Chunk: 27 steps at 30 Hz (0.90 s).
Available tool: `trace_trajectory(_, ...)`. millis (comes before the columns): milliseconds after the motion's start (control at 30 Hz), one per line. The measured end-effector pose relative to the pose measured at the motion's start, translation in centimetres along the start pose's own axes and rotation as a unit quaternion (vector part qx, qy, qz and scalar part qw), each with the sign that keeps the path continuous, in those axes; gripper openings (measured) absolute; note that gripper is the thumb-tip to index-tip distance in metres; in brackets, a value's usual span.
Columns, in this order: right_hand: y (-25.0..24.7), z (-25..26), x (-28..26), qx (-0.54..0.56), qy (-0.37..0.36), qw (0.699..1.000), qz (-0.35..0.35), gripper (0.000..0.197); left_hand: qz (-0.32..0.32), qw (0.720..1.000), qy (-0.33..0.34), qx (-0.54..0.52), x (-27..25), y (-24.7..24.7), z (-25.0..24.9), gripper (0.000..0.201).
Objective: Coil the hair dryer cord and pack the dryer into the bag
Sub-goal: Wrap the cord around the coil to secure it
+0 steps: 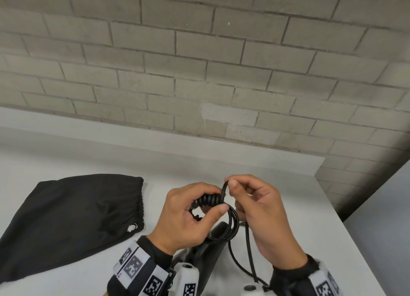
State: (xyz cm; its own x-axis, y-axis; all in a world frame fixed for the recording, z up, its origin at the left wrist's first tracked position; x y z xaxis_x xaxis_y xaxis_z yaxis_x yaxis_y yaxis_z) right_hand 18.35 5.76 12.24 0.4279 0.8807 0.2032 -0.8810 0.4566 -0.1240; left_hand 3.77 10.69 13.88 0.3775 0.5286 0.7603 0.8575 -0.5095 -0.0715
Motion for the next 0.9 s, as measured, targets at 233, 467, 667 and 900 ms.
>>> trace_trajectory(233,0.9,-2.8,-2.0,0.039,0.041,0.998,-0.019,0.034,-0.051,0.998,0.013,0.019,-0.5,-0.4,-0.4,0.021)
trace_trajectory(467,2.0,-2.9,-3.5,-0.012,0.013,0.999,0.046,0.031,-0.097,0.994,-0.02,0.044,-0.6,-1.2,0.6,0.021)
trace_trajectory(667,1.8,-1.8,-2.7,-0.066,-0.007,0.995,0.079,0.01,-0.059,0.993,-0.075,0.07,0.1,-1.0,1.0,0.024)
trace_trajectory(900,2.2,0.4,-2.0,-0.158,-0.056,0.979,0.118,0.014,0.047,0.989,-0.098,0.099,0.9,-0.4,1.1,0.027)
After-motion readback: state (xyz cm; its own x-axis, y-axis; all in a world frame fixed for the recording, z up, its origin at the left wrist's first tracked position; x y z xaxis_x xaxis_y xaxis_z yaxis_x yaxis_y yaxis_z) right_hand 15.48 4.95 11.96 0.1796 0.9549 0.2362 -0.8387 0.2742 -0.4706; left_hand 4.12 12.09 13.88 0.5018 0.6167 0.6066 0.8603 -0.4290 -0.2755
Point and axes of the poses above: each hand's wrist, its own x-axis towards the middle knuckle, its own y-axis out of the palm, z = x × y, the point moved 10 cm from there along x, towards the middle knuckle, and after that the axes turned 10 degrees about -x, right-handed, at the moved point
